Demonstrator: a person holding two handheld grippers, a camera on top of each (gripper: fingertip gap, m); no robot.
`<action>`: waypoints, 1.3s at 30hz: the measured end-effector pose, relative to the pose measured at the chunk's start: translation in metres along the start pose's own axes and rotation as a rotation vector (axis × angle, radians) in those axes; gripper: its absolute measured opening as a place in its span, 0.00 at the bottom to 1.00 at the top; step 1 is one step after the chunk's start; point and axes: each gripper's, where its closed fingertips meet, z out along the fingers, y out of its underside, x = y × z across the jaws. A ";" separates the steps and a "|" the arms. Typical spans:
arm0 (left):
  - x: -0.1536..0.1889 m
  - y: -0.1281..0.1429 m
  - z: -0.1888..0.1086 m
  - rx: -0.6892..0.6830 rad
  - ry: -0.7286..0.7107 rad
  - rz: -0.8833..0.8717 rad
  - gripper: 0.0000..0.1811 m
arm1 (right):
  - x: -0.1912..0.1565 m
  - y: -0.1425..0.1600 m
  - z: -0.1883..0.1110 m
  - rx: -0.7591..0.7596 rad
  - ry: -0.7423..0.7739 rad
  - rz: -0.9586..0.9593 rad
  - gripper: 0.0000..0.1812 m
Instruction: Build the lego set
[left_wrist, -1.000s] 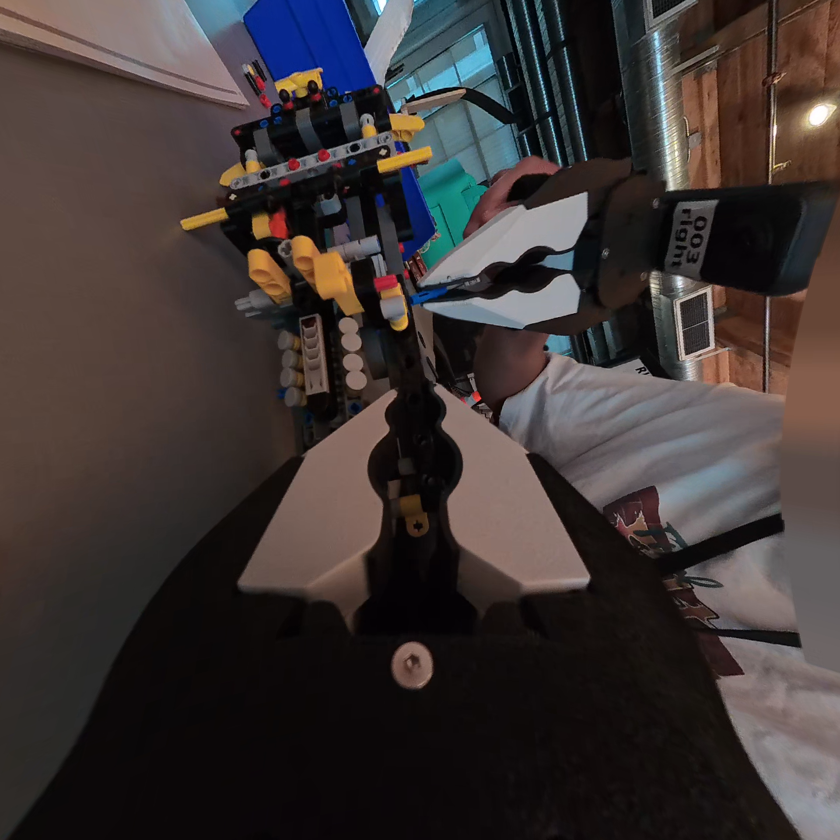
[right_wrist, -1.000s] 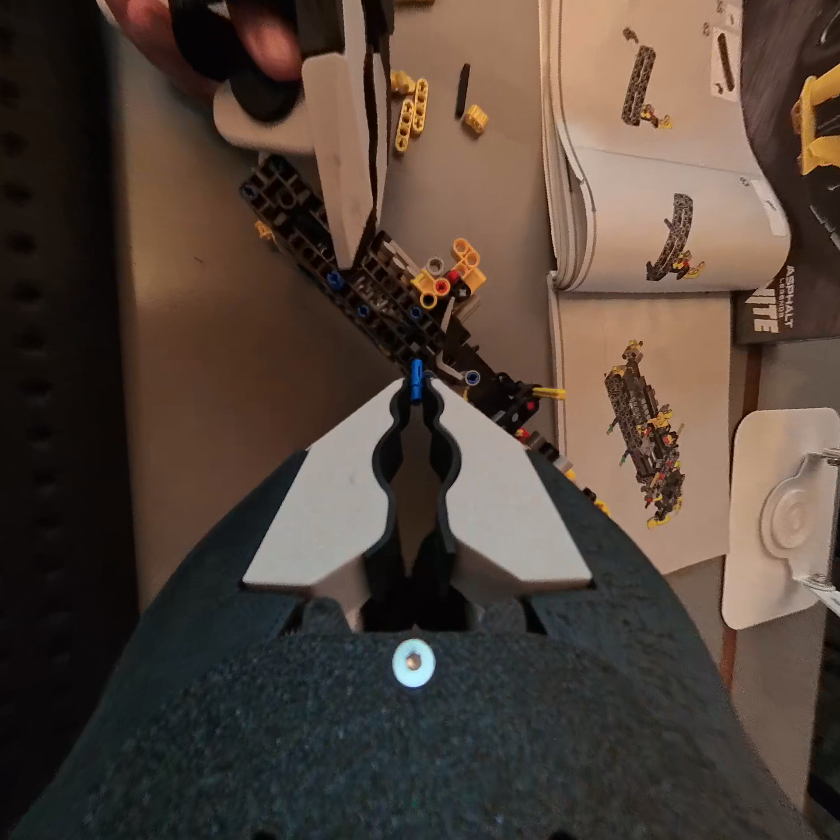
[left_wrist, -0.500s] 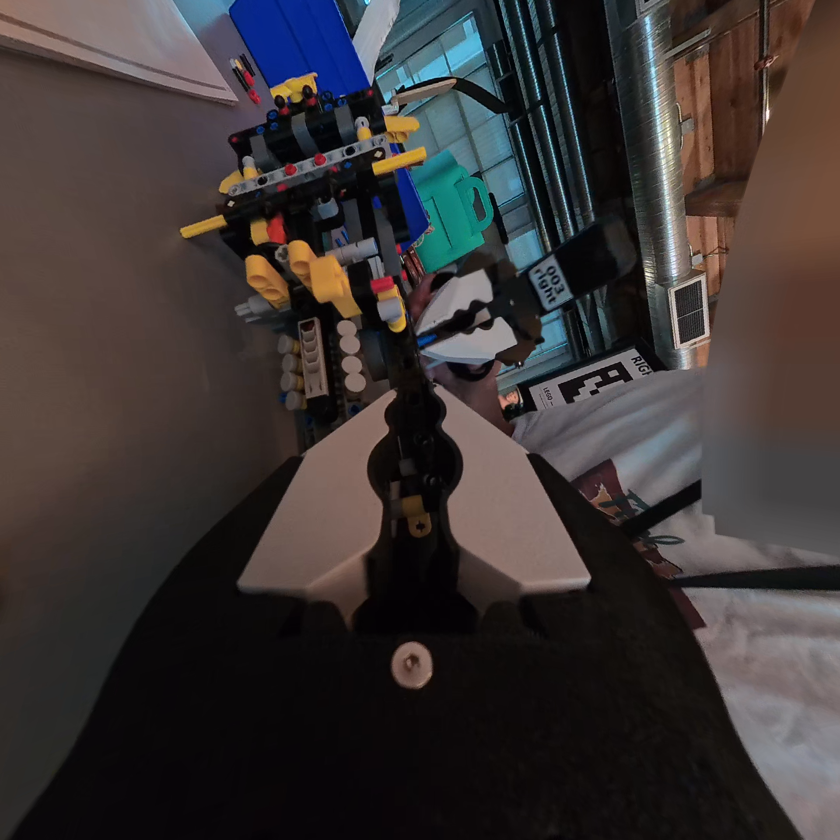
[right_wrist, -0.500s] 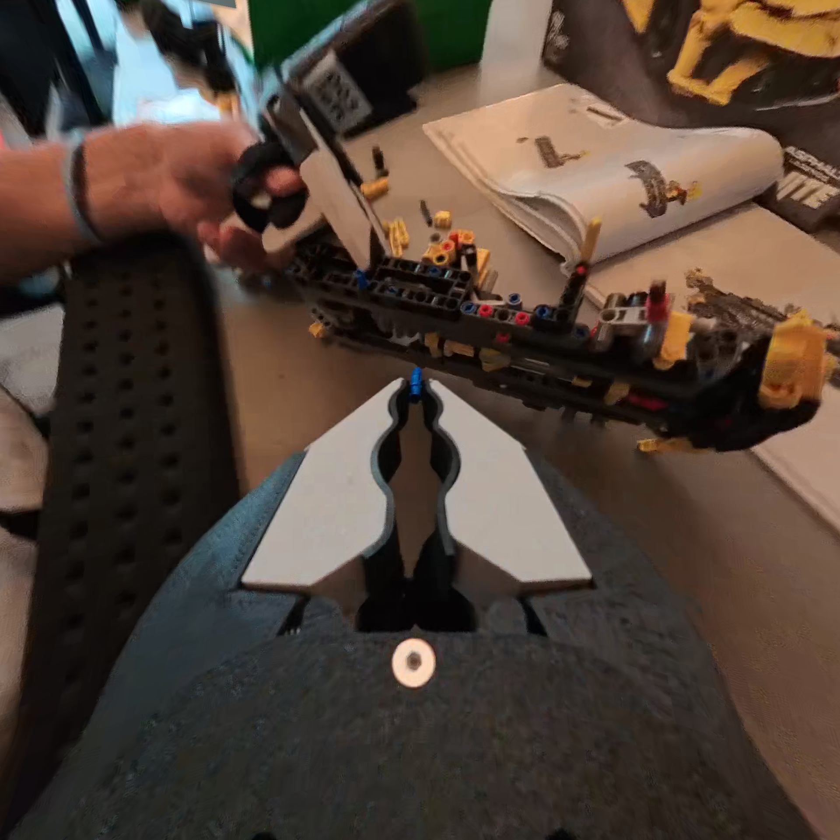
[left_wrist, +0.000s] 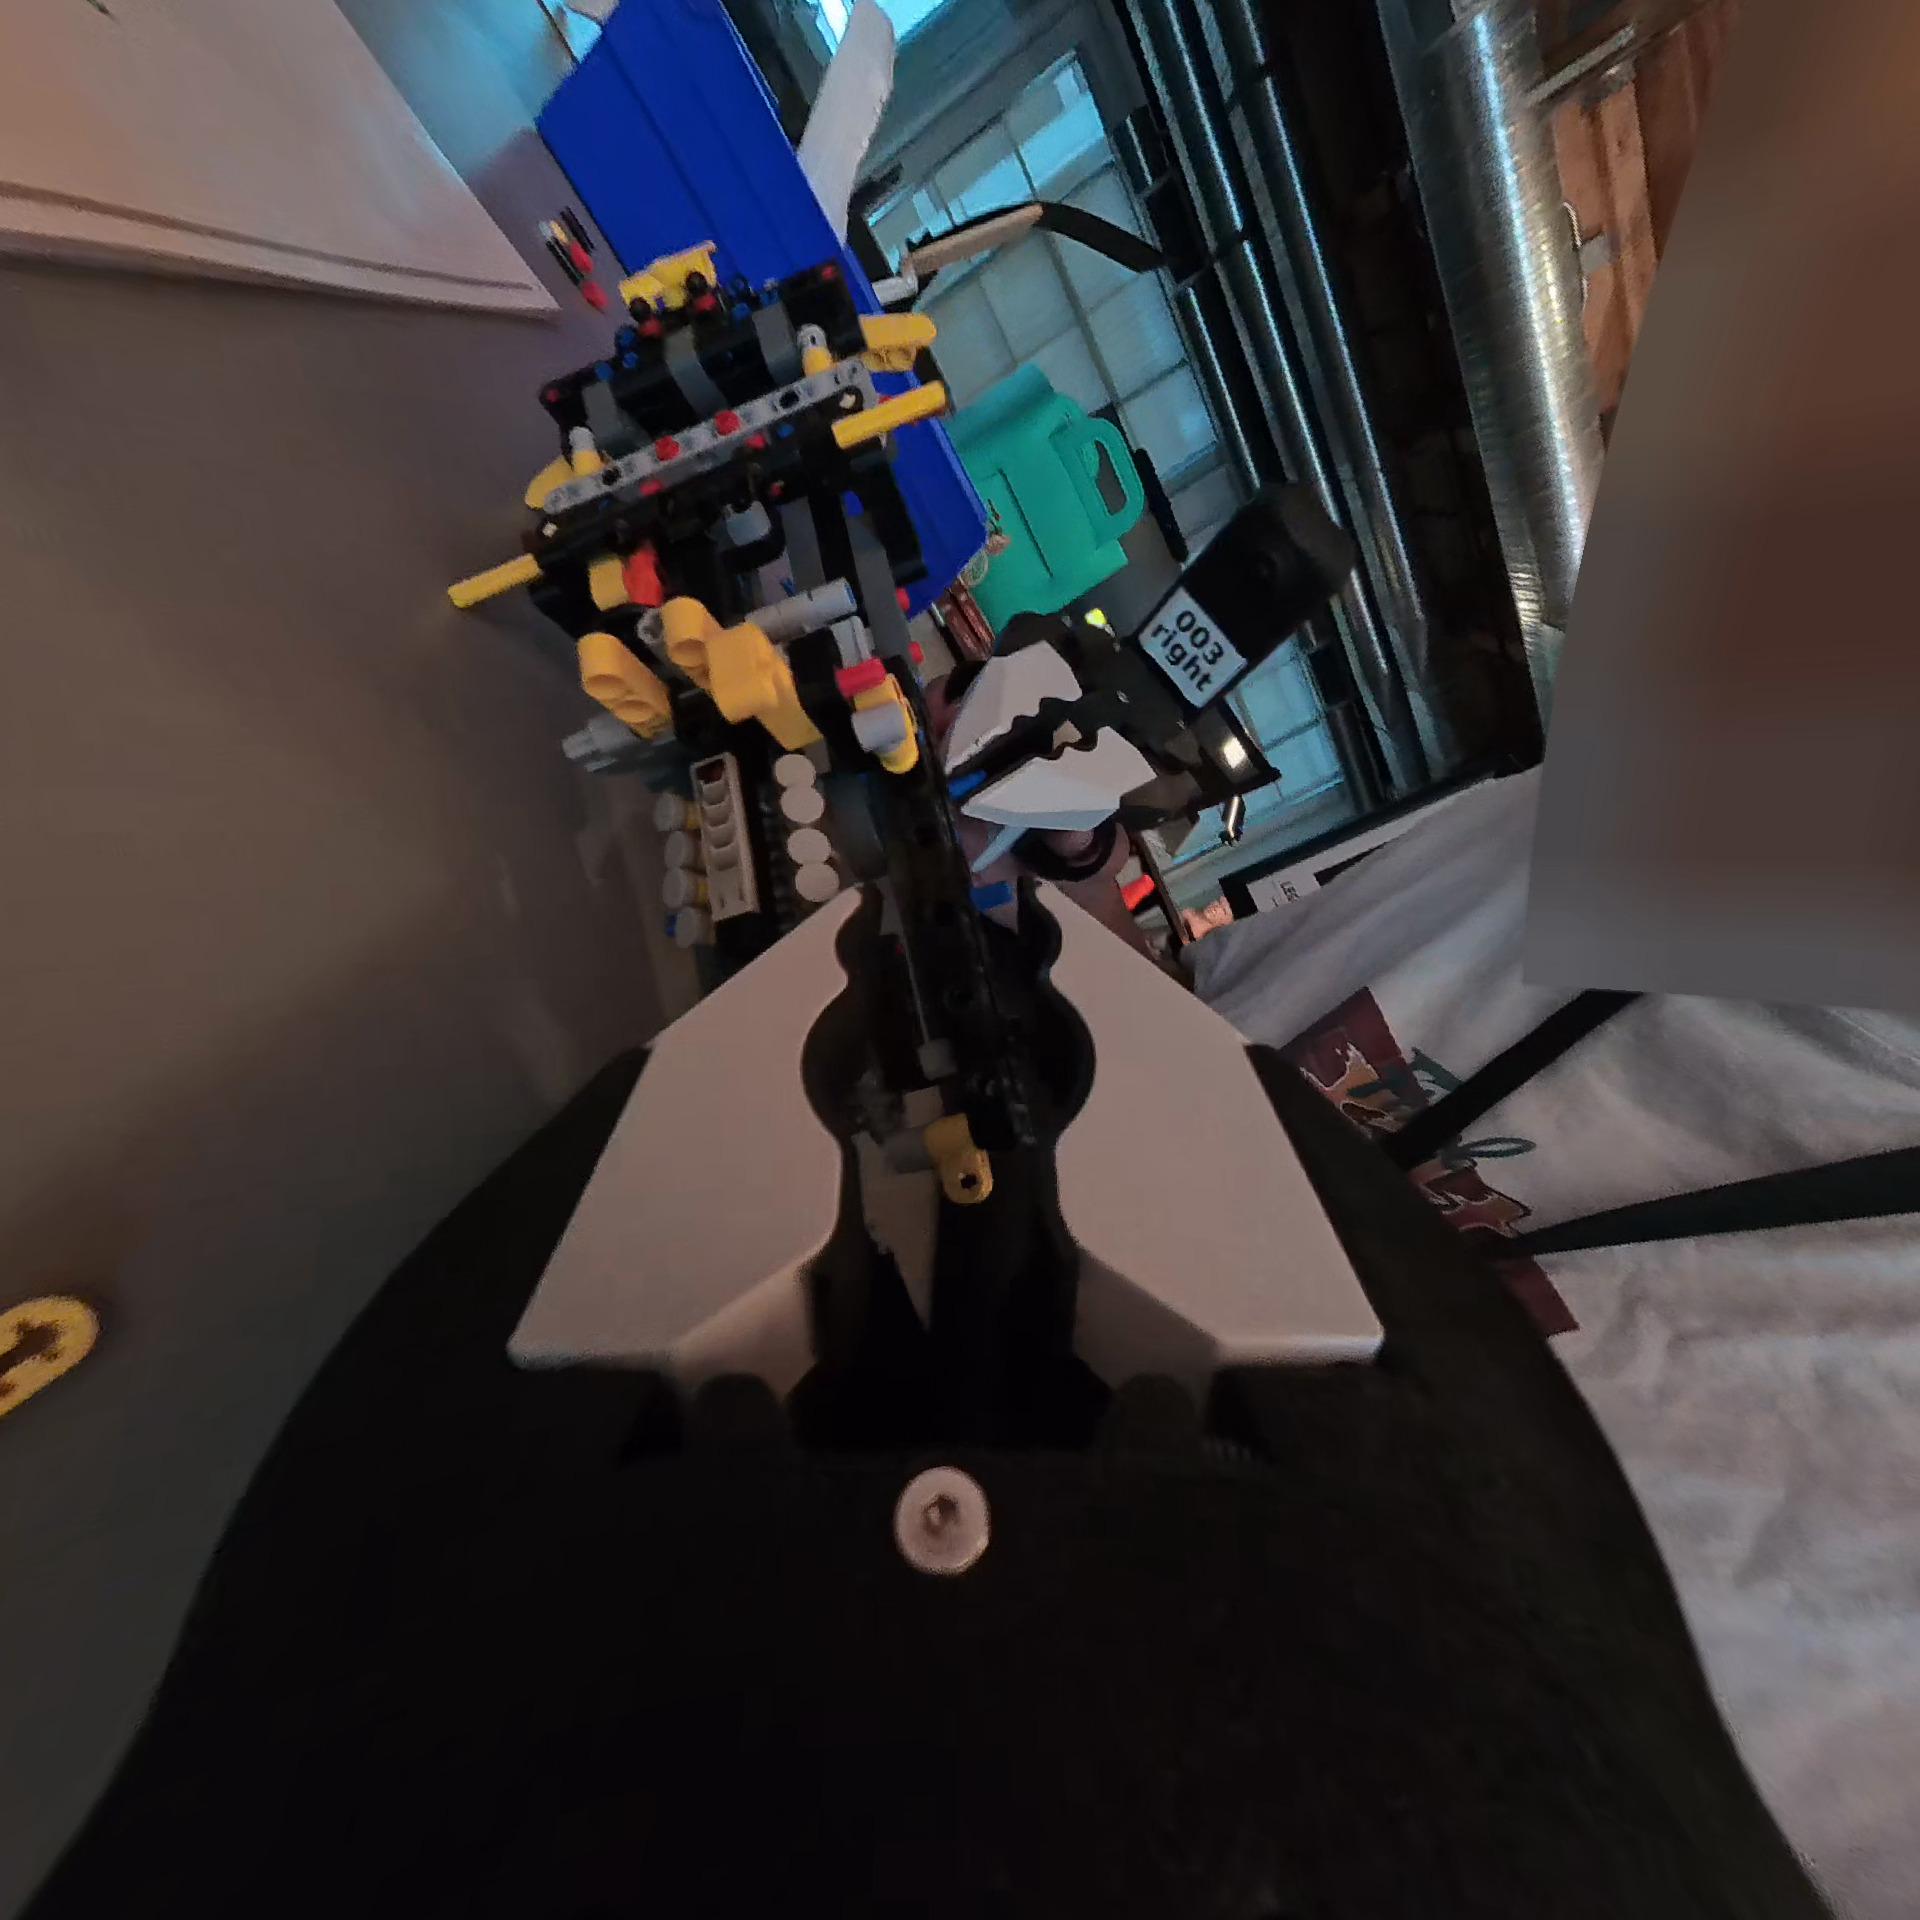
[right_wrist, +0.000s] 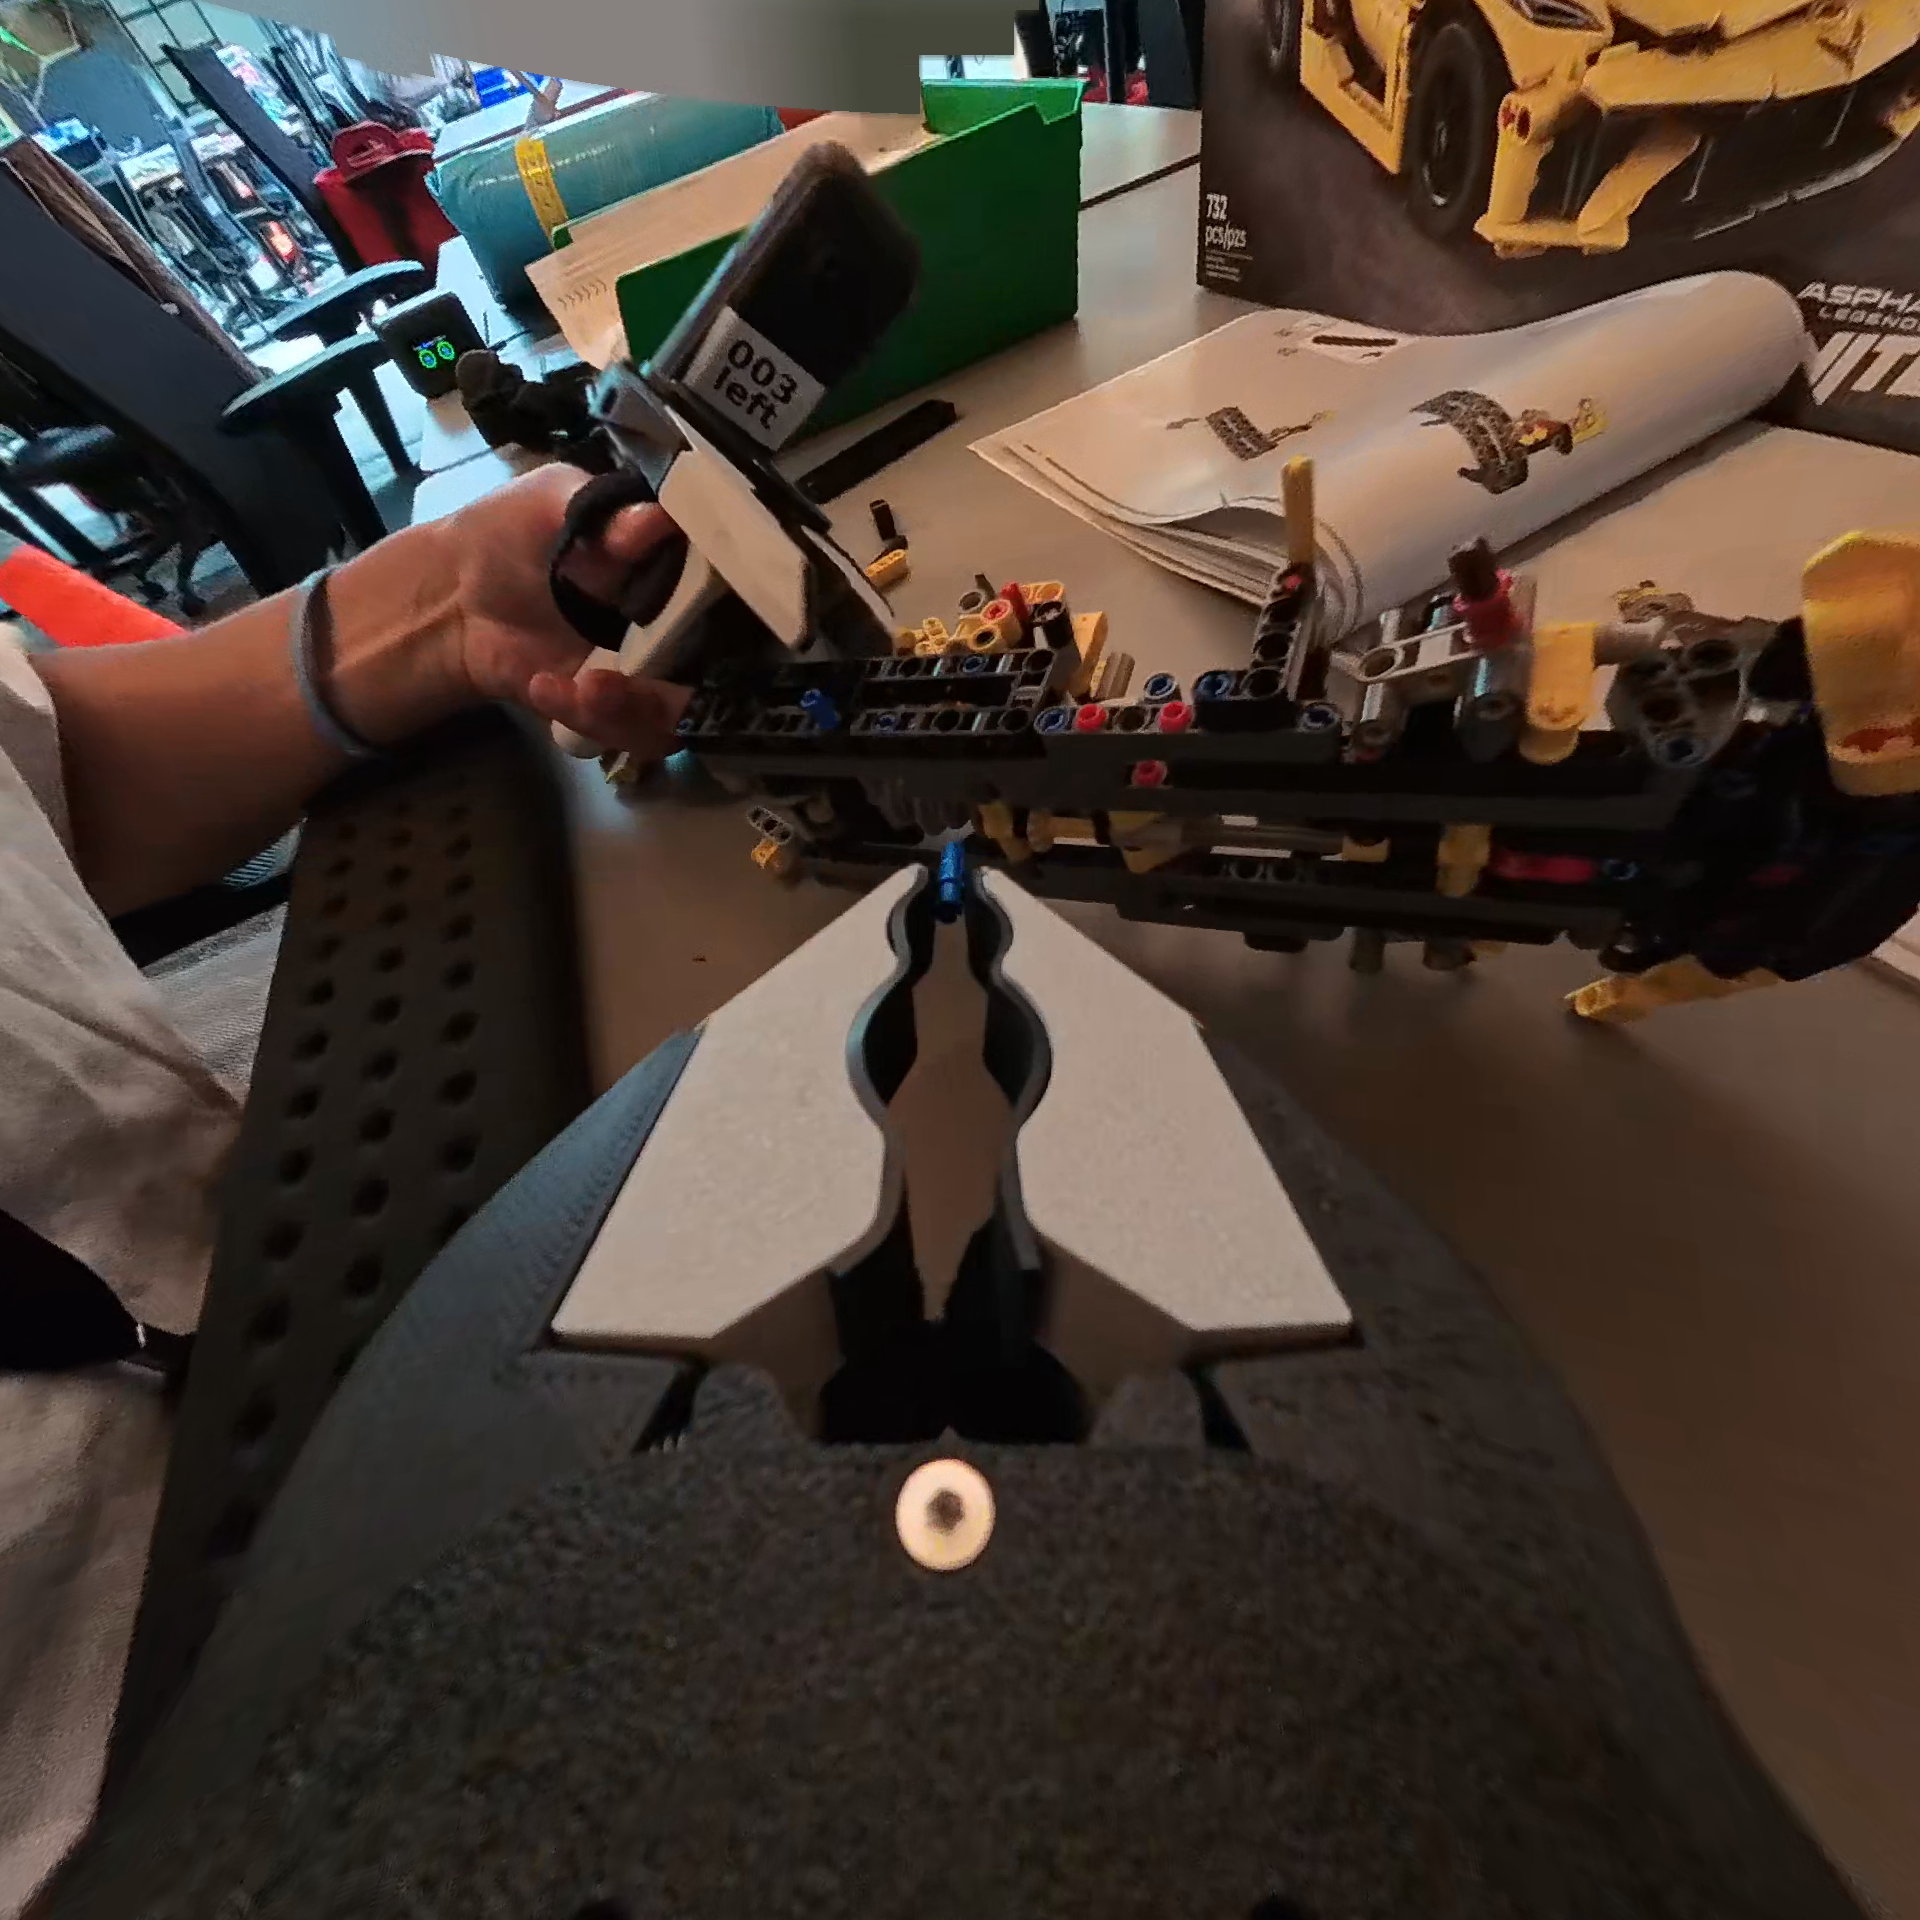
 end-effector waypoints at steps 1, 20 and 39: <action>0.001 -0.002 -0.003 0.018 -0.003 0.006 0.17 | 0.000 0.000 0.001 -0.001 -0.009 0.016 0.03; 0.038 0.019 0.027 -0.426 -0.796 1.586 0.13 | -0.057 -0.036 0.011 0.011 -0.331 0.244 0.02; 0.053 0.023 0.031 -0.254 -0.824 1.563 0.03 | -0.072 -0.043 0.004 0.055 -0.205 0.101 0.03</action>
